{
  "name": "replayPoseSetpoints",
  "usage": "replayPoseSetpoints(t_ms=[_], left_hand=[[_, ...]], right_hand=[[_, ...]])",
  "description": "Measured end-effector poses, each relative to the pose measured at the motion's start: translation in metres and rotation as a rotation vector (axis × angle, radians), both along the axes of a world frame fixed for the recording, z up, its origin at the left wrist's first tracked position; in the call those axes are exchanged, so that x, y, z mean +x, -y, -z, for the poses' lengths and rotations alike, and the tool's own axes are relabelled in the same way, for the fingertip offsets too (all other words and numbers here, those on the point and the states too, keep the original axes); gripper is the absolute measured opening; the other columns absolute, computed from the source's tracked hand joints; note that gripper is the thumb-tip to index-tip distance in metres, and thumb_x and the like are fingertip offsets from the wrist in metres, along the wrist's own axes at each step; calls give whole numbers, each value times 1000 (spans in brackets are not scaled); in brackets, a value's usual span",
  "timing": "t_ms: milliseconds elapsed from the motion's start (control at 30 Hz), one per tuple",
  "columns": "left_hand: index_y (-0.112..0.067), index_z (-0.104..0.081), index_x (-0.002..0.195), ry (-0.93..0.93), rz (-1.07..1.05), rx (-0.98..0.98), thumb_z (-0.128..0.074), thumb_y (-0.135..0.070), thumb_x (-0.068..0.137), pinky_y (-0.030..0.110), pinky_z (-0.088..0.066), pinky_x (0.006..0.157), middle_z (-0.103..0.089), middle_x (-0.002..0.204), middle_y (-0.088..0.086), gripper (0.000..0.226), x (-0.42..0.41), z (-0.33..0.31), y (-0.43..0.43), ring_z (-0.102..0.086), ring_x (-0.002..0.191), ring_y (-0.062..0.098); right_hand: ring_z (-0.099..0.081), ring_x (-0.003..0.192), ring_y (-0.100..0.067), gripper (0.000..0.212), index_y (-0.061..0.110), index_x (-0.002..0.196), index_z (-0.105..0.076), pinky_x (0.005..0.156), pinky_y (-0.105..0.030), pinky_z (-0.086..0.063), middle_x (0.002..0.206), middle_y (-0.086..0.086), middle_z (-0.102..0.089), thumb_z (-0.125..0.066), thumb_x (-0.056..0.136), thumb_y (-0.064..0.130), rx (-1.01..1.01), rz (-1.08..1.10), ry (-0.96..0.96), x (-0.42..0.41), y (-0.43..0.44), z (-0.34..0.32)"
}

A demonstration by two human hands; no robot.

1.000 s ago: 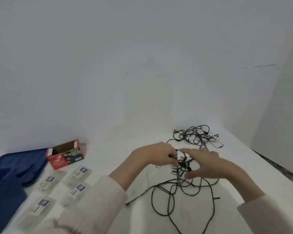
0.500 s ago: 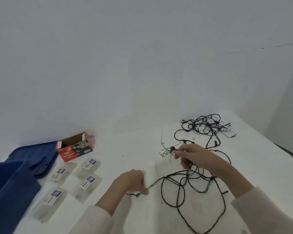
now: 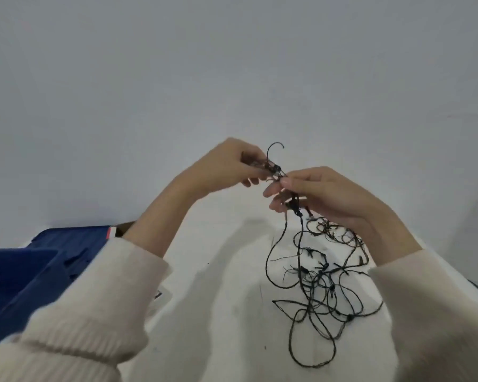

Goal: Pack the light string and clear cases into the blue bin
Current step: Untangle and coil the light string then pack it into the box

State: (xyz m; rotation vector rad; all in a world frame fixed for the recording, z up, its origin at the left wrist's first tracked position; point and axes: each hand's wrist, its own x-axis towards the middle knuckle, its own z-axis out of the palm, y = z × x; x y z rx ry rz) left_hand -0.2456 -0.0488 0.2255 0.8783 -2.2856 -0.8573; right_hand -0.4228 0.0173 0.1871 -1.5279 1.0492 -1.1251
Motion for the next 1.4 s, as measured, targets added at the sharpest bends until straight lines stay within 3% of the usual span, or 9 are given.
replayPoseSetpoints(t_ms=[167,400,533,700,833,933,1100,1300,1400], left_hand=[[-21,-38,136,-817,-71,411,-51,-43,92,30,-48,94,-57,118,1,51,-28,-25,-2,-58,106,14],[-13,-63,91,32,327,411,-55,-23,93,28,-54,78,-57,61,-5,13,-49,19,-6,-65,70,16],[-14,-67,85,283,126,286,-54,-18,93,30,-50,83,-59,64,-4,16,-2,11,32,-66,79,18],[-10,-60,89,-230,144,205,-42,-20,99,23,-55,59,-43,52,-8,23,-10,-85,18,-45,46,6],[-14,-61,86,-62,143,-39,-46,-27,98,18,-43,50,-39,54,-8,23,-41,-147,3,-38,46,8],[-14,-57,77,-51,79,-52,-56,-28,93,19,-38,51,-35,52,-8,21,-42,-152,14,-33,47,9],[-3,-65,91,186,26,138,-59,-23,90,31,-55,75,-44,64,-1,21,16,-94,47,-48,60,13],[-13,-62,88,-247,-74,105,-47,-23,97,20,-42,50,-38,56,-7,20,23,-130,42,-36,45,9],[-9,-64,86,143,-57,-173,-50,-15,93,19,-34,48,-41,55,-4,18,-8,-161,22,-34,48,11]], right_hand=[[-57,59,-10,20,5,85,-67,65,-21,-53,69,-1,-63,-49,93,9,-123,104,329,1,16,-80],[-43,43,-5,17,2,79,-65,47,-17,-38,68,-6,-56,-52,90,2,-305,513,330,-20,51,-146],[-46,50,-8,17,-2,93,-70,47,-16,-38,70,-7,-58,-55,88,7,-424,999,-244,-73,49,-156],[-54,68,-18,25,3,101,-68,63,-21,-47,82,-6,-62,-58,91,23,-43,510,-1067,-69,18,-158],[-65,98,-24,55,12,111,-64,90,-36,-48,108,-9,-67,-48,86,58,-140,300,-340,-40,10,-175],[-49,50,-13,34,7,99,-65,53,-22,-49,59,-2,-53,-55,91,38,-89,205,-181,-26,17,-172],[-20,45,-9,20,7,79,-62,37,-18,-19,46,8,-25,-55,93,19,-166,475,97,-48,33,-167],[-62,79,-14,19,16,93,-69,79,-32,-47,80,1,-67,-55,92,28,-46,260,-646,-29,29,-148],[-64,103,-17,50,21,118,-60,91,-41,-46,111,-3,-68,-63,77,49,-81,121,-326,-7,32,-162]])
